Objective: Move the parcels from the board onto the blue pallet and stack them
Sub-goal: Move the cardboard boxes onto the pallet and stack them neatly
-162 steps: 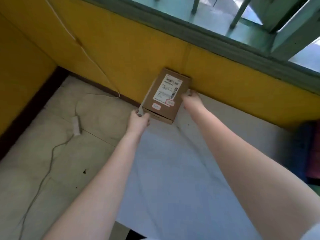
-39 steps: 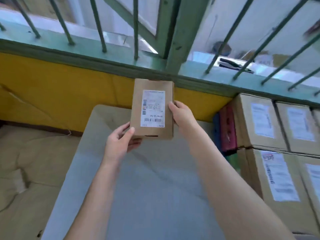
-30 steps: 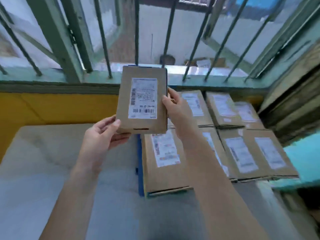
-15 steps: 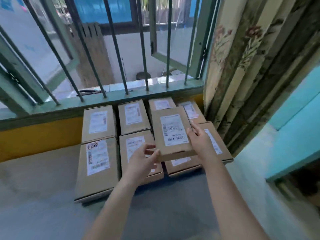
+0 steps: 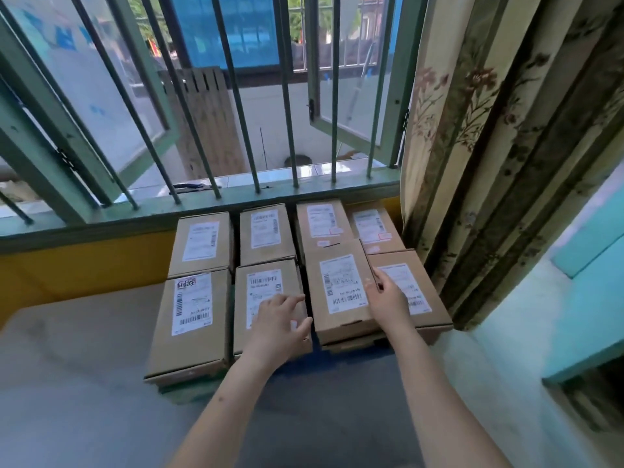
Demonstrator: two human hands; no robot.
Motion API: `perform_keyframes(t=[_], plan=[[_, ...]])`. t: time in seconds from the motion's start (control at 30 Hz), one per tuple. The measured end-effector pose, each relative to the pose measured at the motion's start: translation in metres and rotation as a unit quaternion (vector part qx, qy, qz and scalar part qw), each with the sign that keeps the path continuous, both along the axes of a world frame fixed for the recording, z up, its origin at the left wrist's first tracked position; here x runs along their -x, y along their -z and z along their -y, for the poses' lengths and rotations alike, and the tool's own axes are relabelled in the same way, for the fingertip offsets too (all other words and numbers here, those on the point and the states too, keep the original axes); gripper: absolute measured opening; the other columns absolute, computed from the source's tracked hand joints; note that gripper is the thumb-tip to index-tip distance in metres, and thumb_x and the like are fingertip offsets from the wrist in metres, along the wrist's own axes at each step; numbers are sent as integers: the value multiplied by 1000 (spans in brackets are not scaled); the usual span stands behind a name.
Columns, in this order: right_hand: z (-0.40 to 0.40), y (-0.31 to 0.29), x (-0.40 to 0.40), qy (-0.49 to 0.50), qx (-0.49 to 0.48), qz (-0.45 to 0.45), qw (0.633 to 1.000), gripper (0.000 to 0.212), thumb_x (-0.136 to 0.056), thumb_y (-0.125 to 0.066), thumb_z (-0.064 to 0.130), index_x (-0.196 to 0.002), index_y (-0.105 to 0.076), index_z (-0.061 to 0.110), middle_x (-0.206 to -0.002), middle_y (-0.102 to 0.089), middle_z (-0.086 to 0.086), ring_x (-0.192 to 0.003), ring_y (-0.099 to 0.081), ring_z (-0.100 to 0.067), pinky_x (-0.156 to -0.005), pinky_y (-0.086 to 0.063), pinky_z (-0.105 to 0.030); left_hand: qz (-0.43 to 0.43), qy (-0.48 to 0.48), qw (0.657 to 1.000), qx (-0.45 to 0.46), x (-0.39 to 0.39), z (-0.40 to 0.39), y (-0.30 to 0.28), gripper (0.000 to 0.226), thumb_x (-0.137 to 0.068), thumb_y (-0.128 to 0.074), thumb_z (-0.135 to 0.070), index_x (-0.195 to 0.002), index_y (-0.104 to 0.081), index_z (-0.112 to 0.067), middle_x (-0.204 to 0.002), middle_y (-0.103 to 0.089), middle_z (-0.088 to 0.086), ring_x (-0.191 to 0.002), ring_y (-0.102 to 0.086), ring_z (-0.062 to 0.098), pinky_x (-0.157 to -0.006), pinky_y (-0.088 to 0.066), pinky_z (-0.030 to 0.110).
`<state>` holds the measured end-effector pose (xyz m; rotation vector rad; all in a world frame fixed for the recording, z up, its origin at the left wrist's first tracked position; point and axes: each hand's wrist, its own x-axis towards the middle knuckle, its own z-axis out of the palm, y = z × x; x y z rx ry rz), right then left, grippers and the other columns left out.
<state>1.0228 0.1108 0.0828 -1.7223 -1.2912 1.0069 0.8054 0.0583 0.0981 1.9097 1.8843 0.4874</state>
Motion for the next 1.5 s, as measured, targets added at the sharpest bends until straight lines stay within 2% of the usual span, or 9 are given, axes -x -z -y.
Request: perform_keyframes(t=[0.1, 0.27, 0.73, 0.97, 1.07, 1.17, 1.3, 1.4, 1.5], plan=[[-3, 4, 2, 4, 5, 49, 999, 46, -101, -47, 31, -146, -44, 20, -140, -52, -6, -128, -48, -25, -104, -41, -38, -21, 12, 1000, 1, 0, 0, 3, 51, -91, -54, -44, -140, -48, -29, -135, -50, -6, -130, -36, 21, -108, -32, 35], [-3, 10, 4, 10, 15, 153, 988, 45, -100, -47, 35, -141, -49, 18, -134, -52, -8, -122, -46, -27, -100, -41, -40, -30, 28, 999, 2, 4, 0, 8, 56, -90, -52, -49, -142, -45, -30, -141, -45, -9, -135, -30, 17, -110, -30, 38], [-18, 12, 3, -6, 29, 114, 993, 45, -99, -50, 34, -139, -51, 14, -132, -58, -8, -112, -53, -21, -90, -44, -33, 97, -6, 995, 30, 22, -3, 0, 55, -92, -59, -39, -143, -44, -25, -142, -46, -5, -133, -38, 12, -108, -30, 27], [-37, 5, -58, 63, 24, 216, 974, 47, -98, -46, 36, -139, -49, 13, -131, -55, -18, -114, -54, -36, -88, -47, -38, 127, -233, 959, -103, 122, -1, -20, 42, -90, -57, -35, -131, -54, -24, -122, -55, -6, -110, -52, 12, -82, -43, 28], [-45, 7, -97, 76, 125, 208, 967, 62, -96, -50, 46, -146, -40, 9, -141, -49, -19, -124, -50, -38, -91, -44, -40, 107, -385, 916, -24, 178, 1, -12, 59, -91, -56, -41, -141, -43, -12, -140, -47, 15, -123, -49, 33, -93, -46, 46], [-48, 11, -108, 75, 216, 85, 970, 73, -96, -54, 47, -149, -31, 2, -140, -51, -18, -122, -54, -35, -91, -46, -37, 118, -428, 889, 116, 204, 5, 4, 74, -91, -53, -51, -146, -36, -5, -147, -43, 21, -130, -45, 40, -105, -40, 51], [-52, 14, -101, 54, 241, -6, 969, 45, -98, -56, 32, -129, -55, -1, -80, -65, -5, -66, -63, -17, -49, -41, -23, 229, -413, 858, 202, 196, 6, 20, 51, -89, -54, -51, -119, -59, -9, -102, -68, 13, -85, -66, 33, -69, -55, 42], [-54, 17, -97, 39, 248, -23, 968, 34, -97, -58, 27, -121, -58, 2, -78, -66, -5, -62, -64, -16, -40, -42, -18, 255, -403, 855, 201, 194, 4, 25, 44, -84, -58, -53, -107, -61, -15, -88, -70, 9, -76, -68, 30, -52, -53, 34], [-53, 23, -94, 31, 250, -18, 968, 36, -95, -60, 30, -121, -60, 6, -84, -68, -5, -72, -66, -19, -52, -44, -25, 256, -399, 853, 217, 192, 3, 24, 44, -79, -59, -59, -101, -59, -21, -91, -71, 11, -77, -69, 33, -47, -55, 40]])
